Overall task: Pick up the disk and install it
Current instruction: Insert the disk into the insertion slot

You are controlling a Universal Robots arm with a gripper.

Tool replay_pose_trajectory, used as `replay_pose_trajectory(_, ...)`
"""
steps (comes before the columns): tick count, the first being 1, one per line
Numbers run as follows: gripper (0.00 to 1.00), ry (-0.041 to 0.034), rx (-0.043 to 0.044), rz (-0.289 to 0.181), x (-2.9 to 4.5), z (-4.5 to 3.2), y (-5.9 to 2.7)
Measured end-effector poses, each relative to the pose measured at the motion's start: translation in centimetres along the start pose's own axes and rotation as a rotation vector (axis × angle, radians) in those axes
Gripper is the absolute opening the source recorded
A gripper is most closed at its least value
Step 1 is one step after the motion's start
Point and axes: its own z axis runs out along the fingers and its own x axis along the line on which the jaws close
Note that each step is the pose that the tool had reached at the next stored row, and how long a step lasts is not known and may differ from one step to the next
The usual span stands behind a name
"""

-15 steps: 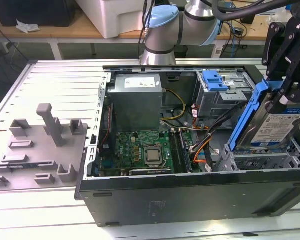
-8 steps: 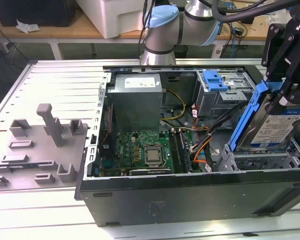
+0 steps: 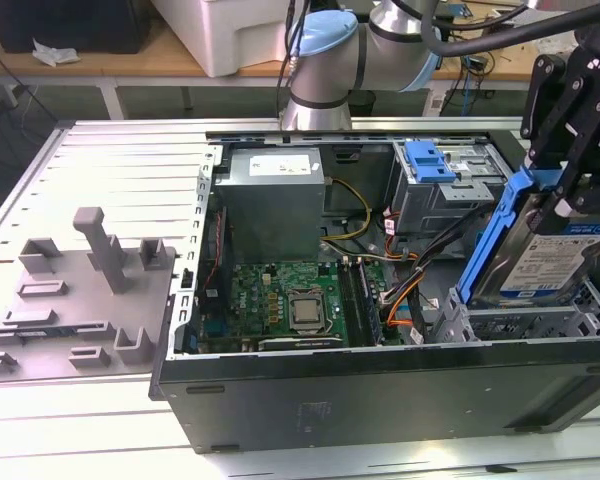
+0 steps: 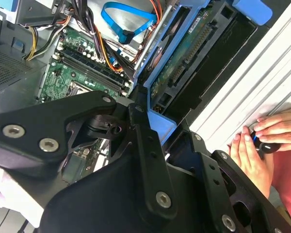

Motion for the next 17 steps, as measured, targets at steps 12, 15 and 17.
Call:
replay_pose_trajectory(12, 0.37, 0.0001, 0.0, 0.0, 0.02, 0.49, 0.0)
replay_pose_trajectory(15, 0.37, 0.0002, 0.0001, 0.0, 0.01, 0.61, 0.0)
replay_pose_trajectory(17, 0.37, 0.0, 0.0, 0.0, 0.02, 0.67, -0.01)
